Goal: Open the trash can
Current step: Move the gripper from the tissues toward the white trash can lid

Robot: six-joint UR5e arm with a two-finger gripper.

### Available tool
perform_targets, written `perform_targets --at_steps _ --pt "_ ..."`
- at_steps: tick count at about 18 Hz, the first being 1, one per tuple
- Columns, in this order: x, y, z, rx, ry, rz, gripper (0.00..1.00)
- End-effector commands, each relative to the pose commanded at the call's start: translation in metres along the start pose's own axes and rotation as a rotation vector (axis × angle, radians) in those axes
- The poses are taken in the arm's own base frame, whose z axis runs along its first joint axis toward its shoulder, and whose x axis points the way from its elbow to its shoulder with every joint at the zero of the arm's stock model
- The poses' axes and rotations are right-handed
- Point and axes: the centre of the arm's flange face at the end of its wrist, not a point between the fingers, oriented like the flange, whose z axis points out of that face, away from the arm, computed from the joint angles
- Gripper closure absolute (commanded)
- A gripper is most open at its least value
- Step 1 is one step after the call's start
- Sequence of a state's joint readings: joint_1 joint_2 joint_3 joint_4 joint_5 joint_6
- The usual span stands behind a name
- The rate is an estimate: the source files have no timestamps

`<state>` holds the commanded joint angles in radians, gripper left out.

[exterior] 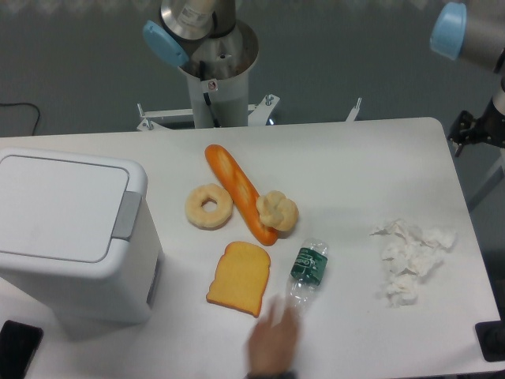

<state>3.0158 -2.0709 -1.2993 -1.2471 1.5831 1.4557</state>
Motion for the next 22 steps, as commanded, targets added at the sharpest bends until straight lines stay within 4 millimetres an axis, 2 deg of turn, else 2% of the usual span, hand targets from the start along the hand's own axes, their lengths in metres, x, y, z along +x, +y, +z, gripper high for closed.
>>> perform_targets --at_steps 4,6,8,11,15,22 --pt "0.003 -0.008 -0.002 -0.003 -0.004 0.009 0.0" --pt "0.008 -0.019 -0.002 0.002 -0.003 0.018 0.0" --pt "0.019 -0.027 0.0 0.007 -0.017 0.024 0.0" --pt "0.05 -0.036 -0.015 0.036 -0.048 -0.101 0.0" --pt "0.085 -0.073 -0.039 0.047 -0.06 -0.151 0.0" --pt "0.17 -0.176 -0.089 0.156 -0.061 -0.322 0.0"
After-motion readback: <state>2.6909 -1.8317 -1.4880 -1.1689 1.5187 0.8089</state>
